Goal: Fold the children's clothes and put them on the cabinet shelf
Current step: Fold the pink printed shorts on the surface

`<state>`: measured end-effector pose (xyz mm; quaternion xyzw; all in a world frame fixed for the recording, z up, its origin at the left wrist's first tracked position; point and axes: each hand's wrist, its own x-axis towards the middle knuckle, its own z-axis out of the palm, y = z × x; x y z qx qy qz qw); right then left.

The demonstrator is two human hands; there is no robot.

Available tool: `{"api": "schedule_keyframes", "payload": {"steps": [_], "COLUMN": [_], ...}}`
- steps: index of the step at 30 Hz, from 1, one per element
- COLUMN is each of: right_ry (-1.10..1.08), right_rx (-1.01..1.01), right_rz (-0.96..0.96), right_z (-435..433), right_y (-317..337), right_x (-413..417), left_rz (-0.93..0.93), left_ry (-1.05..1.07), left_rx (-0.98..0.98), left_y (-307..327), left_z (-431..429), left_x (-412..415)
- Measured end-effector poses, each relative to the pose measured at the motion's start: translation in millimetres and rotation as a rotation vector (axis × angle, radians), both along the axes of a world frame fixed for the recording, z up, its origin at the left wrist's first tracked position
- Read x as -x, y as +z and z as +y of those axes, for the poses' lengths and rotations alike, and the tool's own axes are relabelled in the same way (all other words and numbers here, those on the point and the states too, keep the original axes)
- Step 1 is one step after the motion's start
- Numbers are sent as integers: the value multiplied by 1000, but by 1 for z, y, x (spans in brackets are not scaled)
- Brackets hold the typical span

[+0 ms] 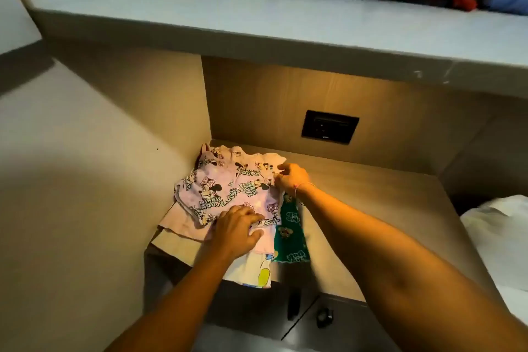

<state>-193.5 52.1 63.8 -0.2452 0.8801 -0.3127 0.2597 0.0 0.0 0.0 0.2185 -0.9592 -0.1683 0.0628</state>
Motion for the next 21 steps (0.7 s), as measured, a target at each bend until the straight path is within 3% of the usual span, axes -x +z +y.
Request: {"api": "schedule_keyframes", "payload": {"steps": [5, 12, 14, 18, 20, 21], "right_ry": [-63, -99, -49, 72, 115, 113], "right_rx": [-77, -146, -177, -256, -214, -144], "right_rz": [-210, -275, -181, 374, 367, 271], "right_z": [-39, -57, -56, -43, -35, -32], "right_y": [-2, -6, -2, 16, 26, 32], "right_x": [7, 18, 25, 31, 28, 27], "left_rz": [64, 256, 355, 482, 521, 548], "left_ry": [95, 196, 263, 332, 337, 343], "left_rx": [37, -72, -143, -239, -278, -286], "left_y": [-8, -11, -8, 0, 9, 15], "left_z": [7, 11, 13, 11, 10, 8], "left_x": [6, 8, 5, -3, -7, -8]}}
